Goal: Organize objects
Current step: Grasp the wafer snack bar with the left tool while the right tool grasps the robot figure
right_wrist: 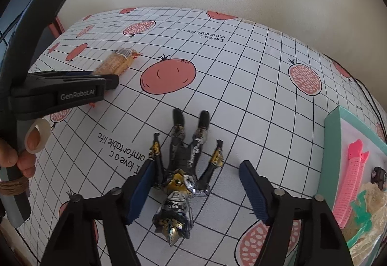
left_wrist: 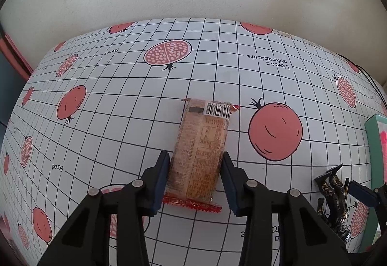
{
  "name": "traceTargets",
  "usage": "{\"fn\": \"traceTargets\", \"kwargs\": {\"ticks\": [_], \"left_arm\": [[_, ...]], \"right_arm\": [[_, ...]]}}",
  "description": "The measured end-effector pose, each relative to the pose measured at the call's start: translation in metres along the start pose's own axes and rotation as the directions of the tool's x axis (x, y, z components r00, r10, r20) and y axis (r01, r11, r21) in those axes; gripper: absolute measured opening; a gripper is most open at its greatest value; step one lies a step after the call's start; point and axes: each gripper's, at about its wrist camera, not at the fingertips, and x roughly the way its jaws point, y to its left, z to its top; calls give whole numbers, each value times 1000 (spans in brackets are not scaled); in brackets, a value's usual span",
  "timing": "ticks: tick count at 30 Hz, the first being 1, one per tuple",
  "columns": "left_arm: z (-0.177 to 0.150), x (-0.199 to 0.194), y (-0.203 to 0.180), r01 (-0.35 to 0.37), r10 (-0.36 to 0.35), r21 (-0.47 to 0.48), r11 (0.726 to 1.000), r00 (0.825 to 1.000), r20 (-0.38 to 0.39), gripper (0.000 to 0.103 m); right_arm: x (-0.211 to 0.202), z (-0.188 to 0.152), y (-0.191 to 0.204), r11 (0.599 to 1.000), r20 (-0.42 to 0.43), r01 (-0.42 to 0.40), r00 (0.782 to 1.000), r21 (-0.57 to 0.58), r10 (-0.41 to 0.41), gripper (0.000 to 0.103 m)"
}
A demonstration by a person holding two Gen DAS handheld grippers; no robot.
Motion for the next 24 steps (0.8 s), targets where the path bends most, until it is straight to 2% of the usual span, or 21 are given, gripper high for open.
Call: {"fn": "traceTargets", "kwargs": {"ticks": [5, 24], "left_arm": [[1, -1, 2, 14, -14, -17, 1000, 1000, -3, 40], [3, -19, 3, 22, -21, -38, 999, 999, 45, 38]], "right_arm": [[-1, 1, -3, 1000, 2, -2, 1000, 7, 2, 59], [-16, 5, -11, 1000, 35, -4, 999, 18, 3, 59]]}}
